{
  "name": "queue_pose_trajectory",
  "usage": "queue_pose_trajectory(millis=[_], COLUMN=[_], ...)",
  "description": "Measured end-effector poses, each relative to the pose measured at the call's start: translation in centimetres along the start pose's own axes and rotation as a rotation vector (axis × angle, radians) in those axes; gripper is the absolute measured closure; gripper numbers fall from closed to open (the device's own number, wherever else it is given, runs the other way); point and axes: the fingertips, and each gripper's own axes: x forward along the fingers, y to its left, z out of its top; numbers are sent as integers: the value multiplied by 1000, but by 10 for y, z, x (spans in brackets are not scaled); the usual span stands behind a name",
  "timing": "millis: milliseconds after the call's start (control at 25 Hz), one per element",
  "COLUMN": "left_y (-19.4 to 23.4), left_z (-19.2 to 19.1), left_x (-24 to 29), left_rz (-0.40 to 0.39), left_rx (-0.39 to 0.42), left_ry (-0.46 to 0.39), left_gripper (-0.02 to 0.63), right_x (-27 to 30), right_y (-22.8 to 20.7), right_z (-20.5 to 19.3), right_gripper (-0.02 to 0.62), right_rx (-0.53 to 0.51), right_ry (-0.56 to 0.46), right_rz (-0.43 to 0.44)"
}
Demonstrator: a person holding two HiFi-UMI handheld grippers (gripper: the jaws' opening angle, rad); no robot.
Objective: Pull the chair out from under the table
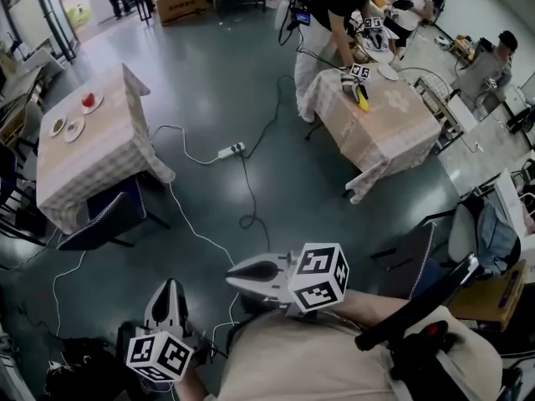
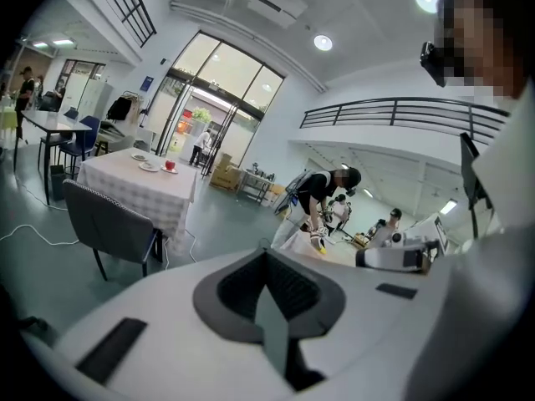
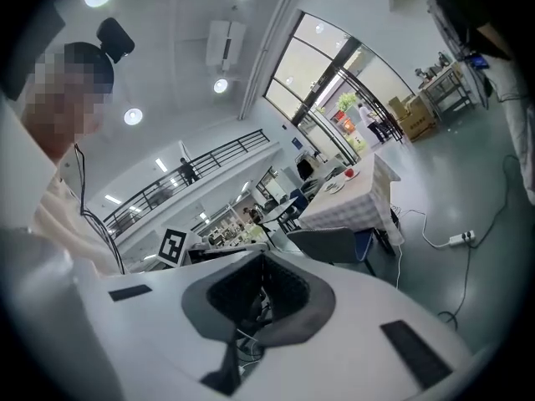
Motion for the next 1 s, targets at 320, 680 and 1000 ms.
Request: queue_pose_trajectory(millis=[320, 680, 1000], left_y=[8, 33, 15], left_z=[0, 1, 8], left_x=[10, 10, 46], left_rz=[-46, 7, 102], left_rx=[69, 39, 4], left_ry=[27, 45, 61], left_gripper=[601, 601, 601], right_x=[14, 42, 30], right_y=[-1, -10, -47], right_z=[9, 10, 42], right_gripper=[586, 586, 586], right_rx=[-17, 2, 17], right_ry=[4, 52, 51], right_rz=[-12, 32, 147])
